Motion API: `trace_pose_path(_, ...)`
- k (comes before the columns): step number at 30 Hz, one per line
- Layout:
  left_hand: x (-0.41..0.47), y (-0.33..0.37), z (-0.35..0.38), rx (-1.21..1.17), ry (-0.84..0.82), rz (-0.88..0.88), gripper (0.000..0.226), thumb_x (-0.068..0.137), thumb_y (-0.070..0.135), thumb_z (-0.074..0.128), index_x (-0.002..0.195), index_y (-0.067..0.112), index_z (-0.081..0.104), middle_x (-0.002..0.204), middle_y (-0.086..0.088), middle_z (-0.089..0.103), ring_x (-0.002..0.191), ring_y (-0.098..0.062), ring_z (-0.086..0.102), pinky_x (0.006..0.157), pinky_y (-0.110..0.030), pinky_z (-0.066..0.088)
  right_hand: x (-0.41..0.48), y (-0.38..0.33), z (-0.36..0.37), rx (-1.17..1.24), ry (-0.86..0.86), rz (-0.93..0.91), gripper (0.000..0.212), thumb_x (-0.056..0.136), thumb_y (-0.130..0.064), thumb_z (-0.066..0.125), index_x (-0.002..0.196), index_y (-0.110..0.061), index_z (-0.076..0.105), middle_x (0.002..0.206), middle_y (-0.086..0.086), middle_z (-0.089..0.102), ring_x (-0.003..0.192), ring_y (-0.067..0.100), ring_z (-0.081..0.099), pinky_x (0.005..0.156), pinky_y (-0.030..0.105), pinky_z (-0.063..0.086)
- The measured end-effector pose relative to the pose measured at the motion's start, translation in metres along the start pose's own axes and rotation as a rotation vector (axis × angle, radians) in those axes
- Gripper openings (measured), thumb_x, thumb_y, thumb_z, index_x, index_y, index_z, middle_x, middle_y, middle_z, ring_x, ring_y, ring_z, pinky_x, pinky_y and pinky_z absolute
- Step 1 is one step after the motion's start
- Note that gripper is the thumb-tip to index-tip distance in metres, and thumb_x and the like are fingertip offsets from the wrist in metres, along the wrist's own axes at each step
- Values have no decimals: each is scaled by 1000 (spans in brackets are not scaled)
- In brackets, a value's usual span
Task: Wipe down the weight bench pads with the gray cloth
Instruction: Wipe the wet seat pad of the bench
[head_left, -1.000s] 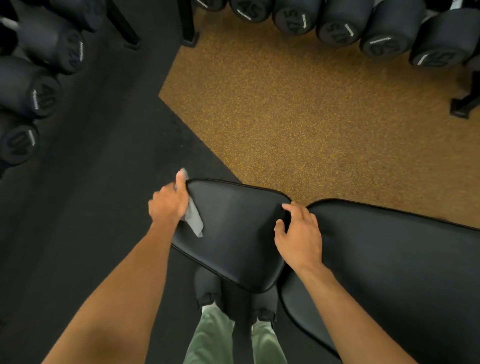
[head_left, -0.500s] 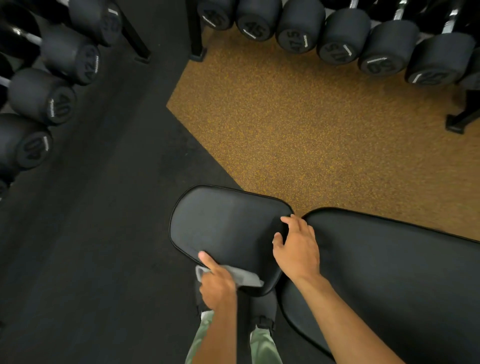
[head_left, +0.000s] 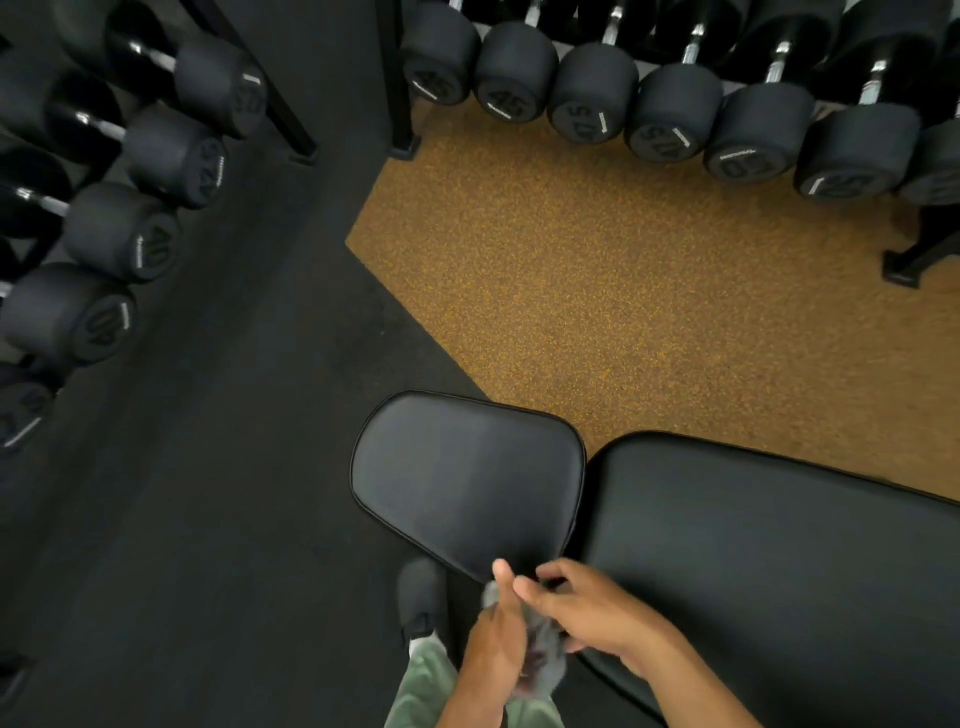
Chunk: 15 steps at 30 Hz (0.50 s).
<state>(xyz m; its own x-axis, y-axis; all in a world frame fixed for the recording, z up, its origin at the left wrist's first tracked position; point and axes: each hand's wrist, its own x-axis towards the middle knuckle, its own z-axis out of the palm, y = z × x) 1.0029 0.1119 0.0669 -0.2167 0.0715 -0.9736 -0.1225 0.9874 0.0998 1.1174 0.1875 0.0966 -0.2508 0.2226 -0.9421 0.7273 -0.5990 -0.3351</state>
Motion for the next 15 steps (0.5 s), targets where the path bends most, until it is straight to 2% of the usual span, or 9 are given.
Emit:
trace_pose_path(2,-9,-3,2,-64,-149,-12,96,83,88,6,105,26,75,93,-9,79,95,-35,78,85,-42,64,7,17,3,100,56,-7,64,75,-59,83,123,-24,62,117,-4,71,105,8,69,89,29,58)
trace_pose_path(3,-11,-4,1,-57,-193,-12,90,83,88,6,100,29,72,86,-4,76,89,-34,79,80,-41,65,12,26,3,130,72,-3,57,75,-50,87,121,-23,66,112,-3,75,102,9,72,92,31,58)
trace_pose_path(5,-7,-4,-4,-30,-232,-12,81,87,88,9,102,35,69,90,1,72,85,-29,80,77,-39,66,21,42,3,178,115,11,42,79,-28,88,115,-18,71,102,0,79,95,12,75,91,33,59)
trace_pose_path(7,1,-3,-9,16,-207,43,68,90,86,20,98,41,70,103,1,73,80,-25,80,74,-36,65,31,54,5,236,272,78,26,82,-16,85,106,-13,75,91,2,79,87,17,76,85,36,62)
trace_pose_path(9,12,-3,-14,39,-70,149,60,93,82,32,92,37,72,100,4,77,74,-19,78,75,-36,61,39,57,7,368,449,168,12,86,-14,79,97,-10,76,85,7,77,82,25,74,76,40,63)
trace_pose_path(11,23,-5,-21,-42,43,234,56,96,76,40,96,33,76,90,7,80,71,-15,78,85,-41,60,48,51,12,531,524,208,10,91,-15,75,95,-7,73,88,13,75,83,29,73,73,42,62)
trace_pose_path(13,27,-5,-30,-77,37,248,50,100,71,40,101,34,74,92,8,80,75,-11,78,92,-43,60,61,39,14,574,567,233,14,92,-19,73,99,-7,74,94,13,75,85,30,72,72,40,62)
trace_pose_path(15,29,-4,-38,-109,11,234,50,103,66,40,109,30,74,96,6,80,78,-11,79,89,-39,60,73,24,11,588,663,285,18,92,-17,69,99,-2,75,95,16,74,82,32,70,64,34,55)
